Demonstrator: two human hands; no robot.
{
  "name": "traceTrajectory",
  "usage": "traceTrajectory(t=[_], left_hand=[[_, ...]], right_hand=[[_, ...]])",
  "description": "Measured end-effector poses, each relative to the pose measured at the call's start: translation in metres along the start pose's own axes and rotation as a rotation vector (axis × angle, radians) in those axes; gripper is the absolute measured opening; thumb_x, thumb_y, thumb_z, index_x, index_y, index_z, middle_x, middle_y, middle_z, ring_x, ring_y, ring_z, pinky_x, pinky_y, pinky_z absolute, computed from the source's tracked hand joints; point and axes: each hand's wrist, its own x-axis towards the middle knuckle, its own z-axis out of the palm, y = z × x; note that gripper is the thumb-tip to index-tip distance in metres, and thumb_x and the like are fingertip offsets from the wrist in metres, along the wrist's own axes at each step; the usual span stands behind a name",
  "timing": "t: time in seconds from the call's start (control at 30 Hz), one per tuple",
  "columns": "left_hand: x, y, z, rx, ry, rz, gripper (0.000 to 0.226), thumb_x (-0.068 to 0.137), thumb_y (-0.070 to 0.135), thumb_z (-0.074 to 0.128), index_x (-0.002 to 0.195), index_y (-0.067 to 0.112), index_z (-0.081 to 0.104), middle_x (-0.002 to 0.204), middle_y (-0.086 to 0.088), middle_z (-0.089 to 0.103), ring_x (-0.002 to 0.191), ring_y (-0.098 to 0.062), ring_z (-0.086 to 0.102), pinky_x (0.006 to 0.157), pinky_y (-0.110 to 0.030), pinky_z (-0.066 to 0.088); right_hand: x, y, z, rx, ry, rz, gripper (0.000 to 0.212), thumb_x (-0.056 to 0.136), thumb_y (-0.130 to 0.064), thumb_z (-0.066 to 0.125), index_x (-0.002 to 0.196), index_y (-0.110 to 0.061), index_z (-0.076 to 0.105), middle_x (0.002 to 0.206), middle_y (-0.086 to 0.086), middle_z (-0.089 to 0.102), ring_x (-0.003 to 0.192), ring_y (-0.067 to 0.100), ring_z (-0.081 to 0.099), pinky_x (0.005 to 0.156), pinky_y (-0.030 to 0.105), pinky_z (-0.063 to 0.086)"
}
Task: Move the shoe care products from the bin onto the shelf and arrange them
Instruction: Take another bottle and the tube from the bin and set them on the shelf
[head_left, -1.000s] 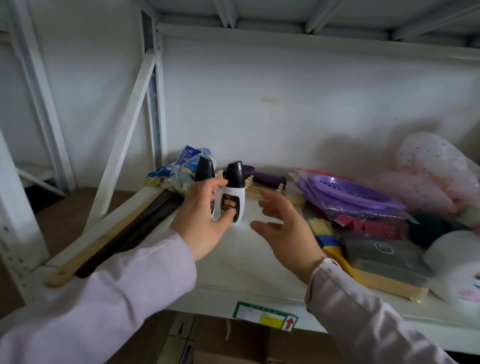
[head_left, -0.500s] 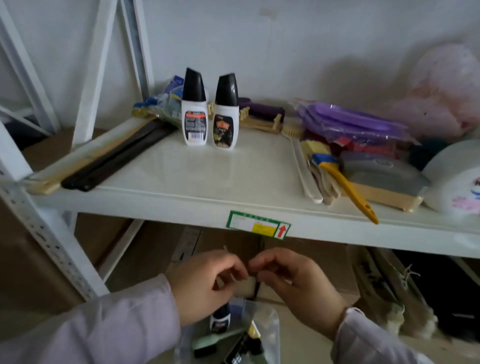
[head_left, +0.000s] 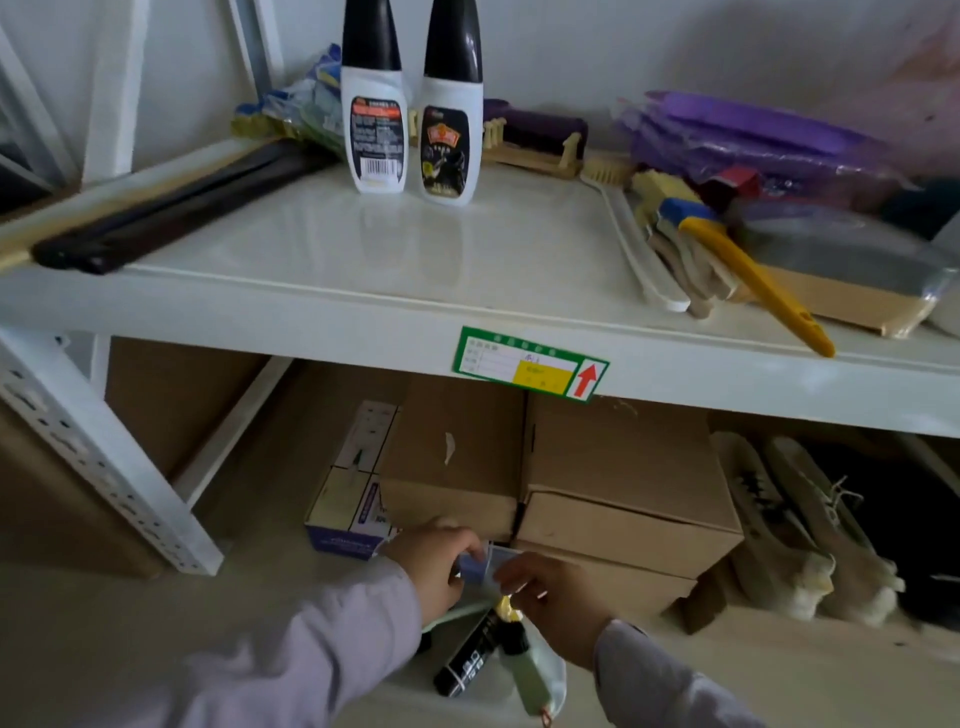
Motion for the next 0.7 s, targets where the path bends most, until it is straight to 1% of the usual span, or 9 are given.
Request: traceTrajectory(t=[0.03, 0.13, 0.17, 0.23, 0.3, 0.43, 0.6, 0.63, 0.7], left_hand=[[0.004, -0.004, 0.004, 0.017, 0.015, -0.007, 0.039, 0.082, 0.010, 0.059, 0.117, 0.027, 0.054, 0.128, 0.003, 0.049, 0.112, -0.016, 0.053, 0.099, -0.029, 0.044], [0.014, -0.015, 0.017, 0.059, 0.046, -0.053, 0.049, 0.081, 0.010, 0.063, 0.124, 0.028, 0.048, 0.133, 0.006, 0.041, 0.119, -0.017, 0.046, 0.102, -0.028, 0.040], [0.018, -0.018, 0.021, 0.066, 0.045, -0.073, 0.051, 0.081, 0.011, 0.063, 0.126, 0.029, 0.046, 0.134, 0.006, 0.039, 0.121, -0.018, 0.044, 0.104, -0.029, 0.039], [0.022, -0.025, 0.029, 0.072, 0.027, -0.105, 0.053, 0.082, 0.013, 0.063, 0.128, 0.030, 0.044, 0.135, 0.004, 0.039, 0.123, -0.020, 0.043, 0.105, -0.032, 0.039], [0.025, -0.030, 0.036, 0.072, 0.009, -0.123, 0.053, 0.084, 0.013, 0.061, 0.129, 0.032, 0.042, 0.135, 0.002, 0.040, 0.124, -0.022, 0.041, 0.104, -0.034, 0.038], [0.028, -0.038, 0.044, 0.067, 0.055, -0.108, 0.054, 0.087, 0.008, 0.055, 0.131, 0.034, 0.038, 0.137, 0.002, 0.040, 0.126, -0.022, 0.039, 0.106, -0.035, 0.036], [0.030, -0.044, 0.047, 0.065, 0.087, -0.127, 0.051, 0.088, 0.013, 0.057, 0.134, 0.024, 0.038, 0.143, 0.001, 0.039, 0.132, -0.020, 0.035, 0.110, -0.032, 0.032], [0.030, -0.045, 0.047, 0.069, 0.074, -0.135, 0.050, 0.088, 0.015, 0.058, 0.134, 0.022, 0.039, 0.143, 0.000, 0.040, 0.132, -0.020, 0.036, 0.109, -0.031, 0.031], [0.030, -0.047, 0.047, 0.076, 0.044, -0.139, 0.048, 0.088, 0.016, 0.058, 0.132, 0.020, 0.040, 0.141, -0.002, 0.043, 0.130, -0.020, 0.039, 0.108, -0.031, 0.032]], right_hand=[[0.003, 0.002, 0.004, -0.037, -0.017, 0.009, 0.035, 0.082, 0.004, 0.051, 0.097, -0.020, 0.071, 0.069, -0.026, 0.063, 0.064, -0.006, 0.056, 0.081, 0.024, 0.050], [0.015, 0.010, 0.021, -0.097, -0.130, 0.052, 0.039, 0.085, 0.005, 0.046, 0.098, -0.024, 0.069, 0.086, -0.011, 0.057, 0.077, 0.008, 0.053, 0.081, 0.022, 0.045], [0.018, 0.013, 0.028, -0.128, -0.189, 0.033, 0.038, 0.087, 0.004, 0.045, 0.100, -0.023, 0.068, 0.089, -0.008, 0.058, 0.080, 0.011, 0.054, 0.082, 0.024, 0.044], [0.027, 0.019, 0.043, -0.278, -0.298, -0.052, 0.032, 0.089, -0.001, 0.047, 0.113, -0.015, 0.063, 0.107, 0.004, 0.063, 0.097, 0.023, 0.059, 0.091, 0.031, 0.046], [0.033, 0.025, 0.056, -0.427, -0.372, -0.080, 0.030, 0.090, -0.005, 0.048, 0.117, -0.012, 0.060, 0.119, 0.014, 0.062, 0.110, 0.033, 0.057, 0.094, 0.039, 0.047], [0.045, 0.030, 0.074, -0.645, -0.454, -0.058, 0.030, 0.094, -0.006, 0.044, 0.121, -0.008, 0.056, 0.126, 0.019, 0.058, 0.116, 0.036, 0.053, 0.096, 0.042, 0.043], [0.055, 0.032, 0.089, -0.824, -0.469, -0.198, 0.030, 0.093, -0.001, 0.043, 0.121, -0.001, 0.054, 0.129, 0.024, 0.053, 0.123, 0.042, 0.044, 0.101, 0.054, 0.035], [0.058, 0.034, 0.092, -0.853, -0.456, -0.191, 0.030, 0.094, -0.003, 0.043, 0.121, 0.000, 0.054, 0.129, 0.023, 0.054, 0.123, 0.041, 0.045, 0.098, 0.049, 0.038], [0.059, 0.036, 0.093, -0.877, -0.407, -0.213, 0.030, 0.094, -0.010, 0.043, 0.121, -0.001, 0.054, 0.127, 0.022, 0.055, 0.122, 0.034, 0.048, 0.083, 0.028, 0.042]])
